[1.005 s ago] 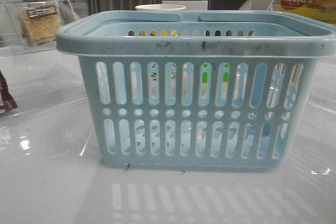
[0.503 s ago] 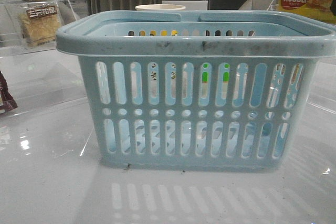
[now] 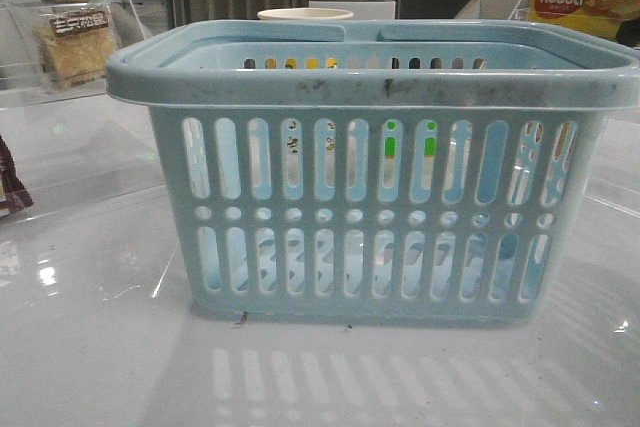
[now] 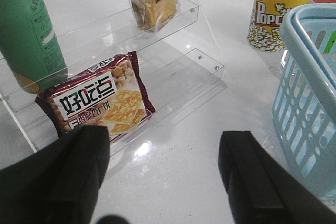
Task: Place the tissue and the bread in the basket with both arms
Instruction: 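Carry the tissue pack over the blue basket and open the right gripper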
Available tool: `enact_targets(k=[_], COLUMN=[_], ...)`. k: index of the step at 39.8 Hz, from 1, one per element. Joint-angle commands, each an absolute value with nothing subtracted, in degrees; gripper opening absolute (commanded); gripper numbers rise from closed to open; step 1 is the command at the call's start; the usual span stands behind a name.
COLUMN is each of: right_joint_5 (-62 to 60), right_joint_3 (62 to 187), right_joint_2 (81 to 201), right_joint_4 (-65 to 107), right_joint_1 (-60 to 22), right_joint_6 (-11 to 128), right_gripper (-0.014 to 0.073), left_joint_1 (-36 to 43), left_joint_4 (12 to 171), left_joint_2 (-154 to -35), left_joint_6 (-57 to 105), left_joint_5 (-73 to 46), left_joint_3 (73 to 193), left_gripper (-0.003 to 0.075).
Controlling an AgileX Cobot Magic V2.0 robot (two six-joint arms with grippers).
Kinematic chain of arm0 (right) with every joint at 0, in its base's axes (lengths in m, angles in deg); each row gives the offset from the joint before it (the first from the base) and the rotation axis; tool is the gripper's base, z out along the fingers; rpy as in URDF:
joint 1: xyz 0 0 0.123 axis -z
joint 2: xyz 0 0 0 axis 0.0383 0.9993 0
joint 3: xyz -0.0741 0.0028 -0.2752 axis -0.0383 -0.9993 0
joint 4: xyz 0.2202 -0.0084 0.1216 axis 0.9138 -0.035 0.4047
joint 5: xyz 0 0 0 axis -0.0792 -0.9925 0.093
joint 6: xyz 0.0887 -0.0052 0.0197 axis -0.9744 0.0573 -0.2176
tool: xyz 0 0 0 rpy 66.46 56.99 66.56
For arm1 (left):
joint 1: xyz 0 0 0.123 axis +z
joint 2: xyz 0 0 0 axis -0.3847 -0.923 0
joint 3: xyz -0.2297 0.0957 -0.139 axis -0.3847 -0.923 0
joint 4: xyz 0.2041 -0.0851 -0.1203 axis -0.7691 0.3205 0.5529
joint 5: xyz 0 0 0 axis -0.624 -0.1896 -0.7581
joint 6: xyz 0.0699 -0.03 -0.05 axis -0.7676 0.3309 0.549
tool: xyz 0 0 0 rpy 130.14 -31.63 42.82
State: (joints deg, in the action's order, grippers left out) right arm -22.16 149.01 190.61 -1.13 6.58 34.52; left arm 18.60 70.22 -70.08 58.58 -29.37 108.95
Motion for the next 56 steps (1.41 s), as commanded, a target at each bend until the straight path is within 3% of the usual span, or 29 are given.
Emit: enact_targets(k=[1, 7, 26, 39, 56], right_joint_5=[-18.6, -19.3, -21.4, -23.3, -35.2], right_joint_3=[151.2, 151.2, 151.2, 151.2, 151.1], right_joint_2=[187.4, 187.1, 172.1, 162.7, 168.5], right_joint_4=[-2.2, -2.2, -2.1, 2.0, 4.2], right_joint_1=[7.0, 7.0, 3.4, -8.0, -25.8], right_joint_6=[35.2, 35.2, 35.2, 35.2, 35.2], right_gripper=[0.0246, 0.0183, 0.0183, 0.0183, 0.0183], left_joint_1=[18.5, 18.5, 18.5, 18.5, 18.5], left_joint_4=[71.0, 71.0, 71.0, 71.0, 71.0], left_joint_2=[-70.5, -70.5, -70.5, -70.5, -70.5], left_joint_6=[59.1, 59.1, 59.1, 59.1, 59.1], left_joint_5=[-25.1, -25.1, -25.1, -25.1, -25.1], left_joint_3=[110.6, 110.6, 110.6, 110.6, 110.6], left_gripper=[0.0506, 0.0506, 0.0506, 0.0506, 0.0506])
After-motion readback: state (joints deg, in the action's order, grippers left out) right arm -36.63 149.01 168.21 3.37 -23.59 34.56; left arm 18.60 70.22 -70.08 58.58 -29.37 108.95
